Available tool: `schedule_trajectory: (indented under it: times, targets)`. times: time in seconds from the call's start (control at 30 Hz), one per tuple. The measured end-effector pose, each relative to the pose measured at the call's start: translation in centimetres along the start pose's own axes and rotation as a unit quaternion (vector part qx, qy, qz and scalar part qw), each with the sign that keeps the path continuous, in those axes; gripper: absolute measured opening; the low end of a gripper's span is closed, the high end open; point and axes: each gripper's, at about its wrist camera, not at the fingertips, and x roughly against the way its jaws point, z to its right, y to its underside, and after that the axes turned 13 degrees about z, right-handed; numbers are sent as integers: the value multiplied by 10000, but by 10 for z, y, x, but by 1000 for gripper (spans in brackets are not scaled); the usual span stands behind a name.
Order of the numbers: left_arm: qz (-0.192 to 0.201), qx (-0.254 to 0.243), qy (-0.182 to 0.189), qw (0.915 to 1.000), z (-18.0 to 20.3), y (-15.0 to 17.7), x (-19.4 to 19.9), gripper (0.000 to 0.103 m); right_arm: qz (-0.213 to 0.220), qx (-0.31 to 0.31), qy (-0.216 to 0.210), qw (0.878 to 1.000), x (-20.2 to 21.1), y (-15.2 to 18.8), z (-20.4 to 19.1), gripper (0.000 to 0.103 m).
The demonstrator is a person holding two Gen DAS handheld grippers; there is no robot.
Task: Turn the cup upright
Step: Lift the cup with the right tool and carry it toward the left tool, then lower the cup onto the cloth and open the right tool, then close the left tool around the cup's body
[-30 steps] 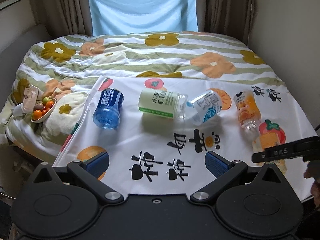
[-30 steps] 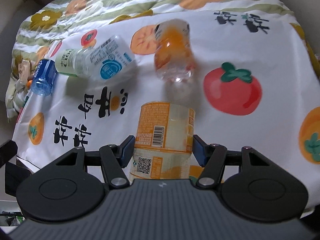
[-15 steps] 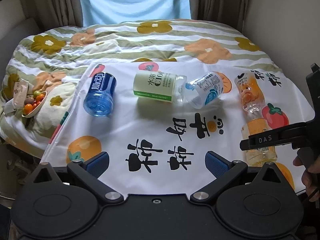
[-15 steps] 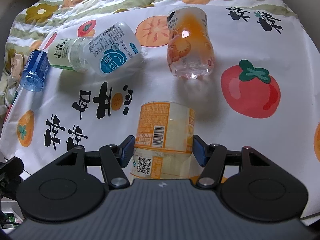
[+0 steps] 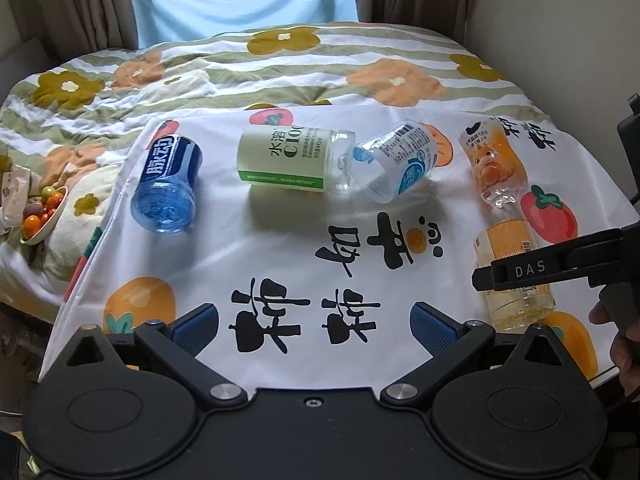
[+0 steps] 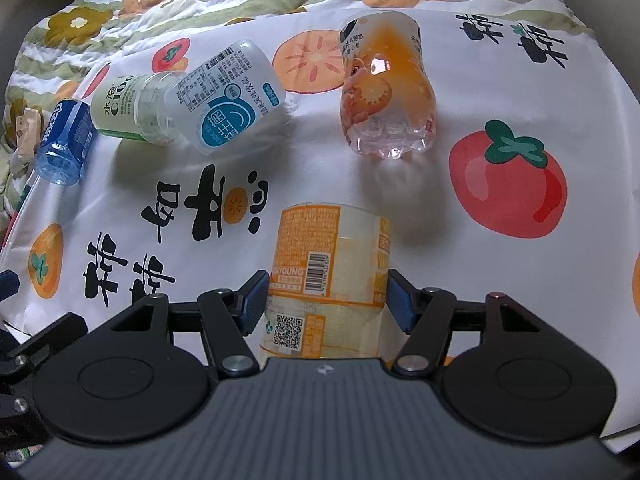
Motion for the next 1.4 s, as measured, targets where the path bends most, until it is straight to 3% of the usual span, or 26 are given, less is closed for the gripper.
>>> schedule_trajectory:
  times: [0.2,0.47,0.8,0.97,1.4]
  targets:
    - [-33,-110,97,9999,2,-3,-3,103,-42,-313,-132,9994,2,-2,6,91]
    - [-76,-377,326,9987,17,-15,-5,103,385,-899,-221,9950,38,-16,30,98]
    - [-431,-626,1105,9910,72,-42,-35,103,1073,-1034,618,9869,92,-14,89,100]
    - [-918,-337,1428,9849,100,-55,-61,103,1223,-1075,864,9829,106,-1,112,100]
    - [-1742,-181,1234,9768,135,-59,-110,96,1140,-1369,791,9808,100,21,151,100]
